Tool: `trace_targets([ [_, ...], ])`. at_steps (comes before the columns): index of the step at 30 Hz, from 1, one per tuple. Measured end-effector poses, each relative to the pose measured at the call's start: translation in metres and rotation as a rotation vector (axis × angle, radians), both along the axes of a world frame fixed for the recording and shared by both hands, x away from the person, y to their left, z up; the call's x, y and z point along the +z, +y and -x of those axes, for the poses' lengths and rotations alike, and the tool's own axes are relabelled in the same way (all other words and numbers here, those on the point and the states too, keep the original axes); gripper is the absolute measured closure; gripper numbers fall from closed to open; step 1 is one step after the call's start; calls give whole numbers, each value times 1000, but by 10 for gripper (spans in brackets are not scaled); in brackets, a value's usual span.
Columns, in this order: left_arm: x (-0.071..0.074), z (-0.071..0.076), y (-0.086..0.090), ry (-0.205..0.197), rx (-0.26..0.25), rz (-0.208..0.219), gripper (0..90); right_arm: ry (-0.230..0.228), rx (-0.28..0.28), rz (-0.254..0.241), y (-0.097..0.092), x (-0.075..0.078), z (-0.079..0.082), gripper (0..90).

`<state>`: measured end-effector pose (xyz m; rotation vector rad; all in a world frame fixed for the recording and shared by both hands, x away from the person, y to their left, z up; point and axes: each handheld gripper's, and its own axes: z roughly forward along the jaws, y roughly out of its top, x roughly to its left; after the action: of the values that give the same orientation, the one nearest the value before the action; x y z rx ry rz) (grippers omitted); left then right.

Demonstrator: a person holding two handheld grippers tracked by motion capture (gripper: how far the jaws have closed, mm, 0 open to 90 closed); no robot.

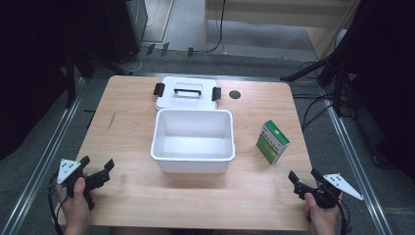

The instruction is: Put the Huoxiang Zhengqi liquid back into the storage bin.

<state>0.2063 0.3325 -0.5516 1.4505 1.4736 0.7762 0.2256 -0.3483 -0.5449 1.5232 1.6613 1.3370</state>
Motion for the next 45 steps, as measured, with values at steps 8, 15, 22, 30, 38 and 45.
trace_targets([
  [8,0,-1,0,16,25,-9,83,22,20,96,10,1,2,137],
  [15,0,-3,-1,35,16,-14,83,44,40,188,17,4,5,229],
  [22,0,-4,-3,44,5,-36,83,42,77,242,27,20,1,223],
  [30,0,-4,-2,49,2,-22,83,28,88,321,25,34,-7,271],
  [38,0,-5,0,58,-5,-12,84,99,160,399,28,55,-14,328],
  [45,0,-5,0,62,-11,-12,84,330,237,486,36,69,-33,334],
])
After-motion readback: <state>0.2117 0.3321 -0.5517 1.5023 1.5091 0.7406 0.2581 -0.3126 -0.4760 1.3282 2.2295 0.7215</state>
